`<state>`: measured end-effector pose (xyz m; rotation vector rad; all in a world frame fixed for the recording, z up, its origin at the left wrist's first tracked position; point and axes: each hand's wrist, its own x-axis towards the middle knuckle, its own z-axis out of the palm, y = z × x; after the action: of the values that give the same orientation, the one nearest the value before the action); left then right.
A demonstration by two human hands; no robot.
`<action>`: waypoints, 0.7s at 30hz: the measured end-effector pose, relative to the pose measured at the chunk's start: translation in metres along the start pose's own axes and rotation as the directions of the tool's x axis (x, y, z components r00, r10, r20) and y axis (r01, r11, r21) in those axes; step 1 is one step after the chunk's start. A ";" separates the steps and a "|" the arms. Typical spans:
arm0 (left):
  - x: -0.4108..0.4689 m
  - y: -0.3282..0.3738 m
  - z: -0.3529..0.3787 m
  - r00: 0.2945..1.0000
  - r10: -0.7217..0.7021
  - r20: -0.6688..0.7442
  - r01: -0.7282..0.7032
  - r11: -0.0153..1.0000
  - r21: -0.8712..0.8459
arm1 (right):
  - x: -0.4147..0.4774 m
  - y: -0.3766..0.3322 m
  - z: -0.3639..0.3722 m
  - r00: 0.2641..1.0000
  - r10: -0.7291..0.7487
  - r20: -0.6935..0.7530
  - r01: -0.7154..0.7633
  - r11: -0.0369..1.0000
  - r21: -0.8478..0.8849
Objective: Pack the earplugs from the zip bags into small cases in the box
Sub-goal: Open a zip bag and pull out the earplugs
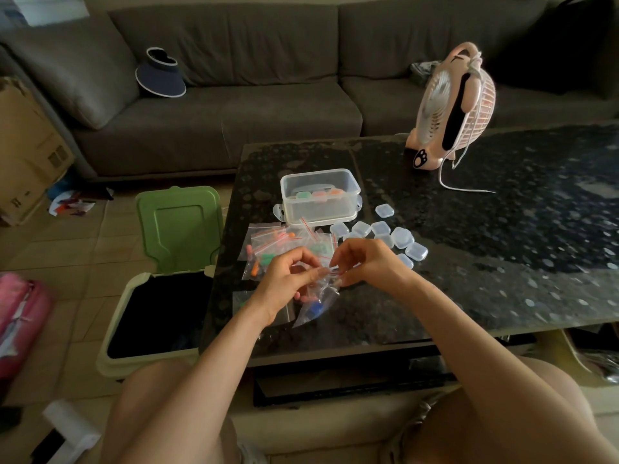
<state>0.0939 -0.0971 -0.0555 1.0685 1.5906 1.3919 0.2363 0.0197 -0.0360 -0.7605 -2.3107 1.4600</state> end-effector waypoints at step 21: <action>-0.005 0.002 0.012 0.997 0.052 0.057 -0.053 0.998 0.021 | -0.018 0.009 -0.013 0.992 0.120 0.038 -0.124 0.981 0.148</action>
<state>0.1066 -0.0975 -0.0549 1.1599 1.5513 1.3694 0.2599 0.0219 -0.0383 -0.8563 -2.1779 1.6866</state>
